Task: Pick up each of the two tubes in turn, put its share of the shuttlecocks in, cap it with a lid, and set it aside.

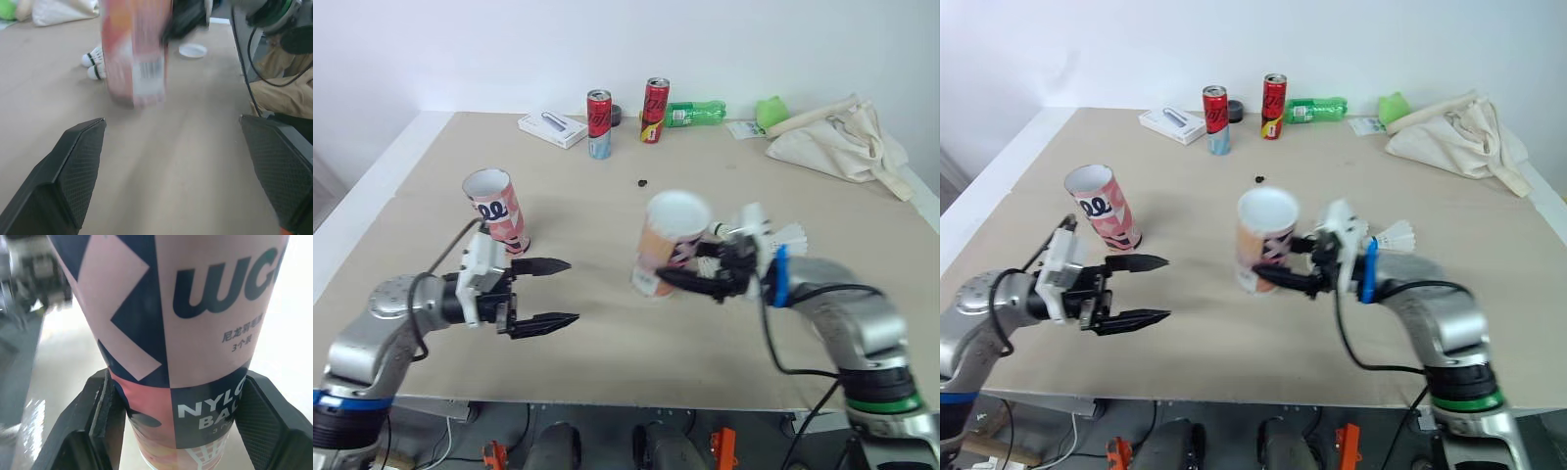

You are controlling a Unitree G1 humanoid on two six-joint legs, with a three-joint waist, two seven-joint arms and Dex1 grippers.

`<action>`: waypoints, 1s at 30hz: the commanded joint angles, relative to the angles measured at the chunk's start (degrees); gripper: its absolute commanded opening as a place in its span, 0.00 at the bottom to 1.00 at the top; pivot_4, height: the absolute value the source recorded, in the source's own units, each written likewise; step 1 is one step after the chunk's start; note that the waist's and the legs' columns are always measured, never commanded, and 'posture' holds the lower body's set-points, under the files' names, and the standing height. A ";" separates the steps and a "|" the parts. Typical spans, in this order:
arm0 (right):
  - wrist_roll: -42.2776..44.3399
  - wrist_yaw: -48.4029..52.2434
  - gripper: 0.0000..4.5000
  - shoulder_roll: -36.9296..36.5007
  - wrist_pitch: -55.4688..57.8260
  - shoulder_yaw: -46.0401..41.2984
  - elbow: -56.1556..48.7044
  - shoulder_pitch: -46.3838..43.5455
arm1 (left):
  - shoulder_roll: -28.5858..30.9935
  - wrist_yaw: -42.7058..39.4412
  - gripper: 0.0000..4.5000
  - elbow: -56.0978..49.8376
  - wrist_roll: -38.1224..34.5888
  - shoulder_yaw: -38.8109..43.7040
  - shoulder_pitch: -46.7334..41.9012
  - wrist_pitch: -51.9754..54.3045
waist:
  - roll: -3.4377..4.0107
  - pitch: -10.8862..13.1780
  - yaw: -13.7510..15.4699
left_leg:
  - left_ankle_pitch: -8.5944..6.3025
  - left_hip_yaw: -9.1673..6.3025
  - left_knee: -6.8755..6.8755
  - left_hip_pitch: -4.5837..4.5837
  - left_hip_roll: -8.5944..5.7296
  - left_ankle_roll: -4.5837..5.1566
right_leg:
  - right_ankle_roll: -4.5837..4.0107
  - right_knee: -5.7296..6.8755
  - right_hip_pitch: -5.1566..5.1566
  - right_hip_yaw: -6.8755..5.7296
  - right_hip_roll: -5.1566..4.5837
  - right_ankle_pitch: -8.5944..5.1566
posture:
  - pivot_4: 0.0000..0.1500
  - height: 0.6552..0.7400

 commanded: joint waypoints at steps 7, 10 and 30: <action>-0.61 -27.07 0.68 -6.10 4.35 -36.93 9.98 2.55 | -2.79 -1.94 1.00 4.41 4.63 -4.22 -3.99 -5.61 | 0.01 -0.01 -0.01 | -0.02 0.02 -0.02 -0.01 -0.05 -0.01 | -0.03 0.01 -0.01 0.05 0.01 0.01 | 1.00 1.00; -4.34 -36.30 0.68 -6.20 3.32 -42.82 17.12 2.78 | -3.54 -2.64 1.00 6.09 5.43 -5.43 -5.64 -6.52 | 0.05 -0.03 -0.01 | -0.02 0.03 -0.01 0.00 -0.05 -0.01 | 0.00 0.01 0.00 0.07 0.04 0.00 | 1.00 1.00; -12.62 -40.60 0.68 -4.90 -7.31 -34.20 46.16 3.95 | -4.79 -3.59 1.00 8.27 7.11 -6.48 -4.60 -9.52 | -0.06 -0.19 -2.30 | 0.01 0.99 0.01 0.52 -0.17 0.05 | 0.81 -0.11 0.23 1.45 0.18 0.29 | 1.00 1.00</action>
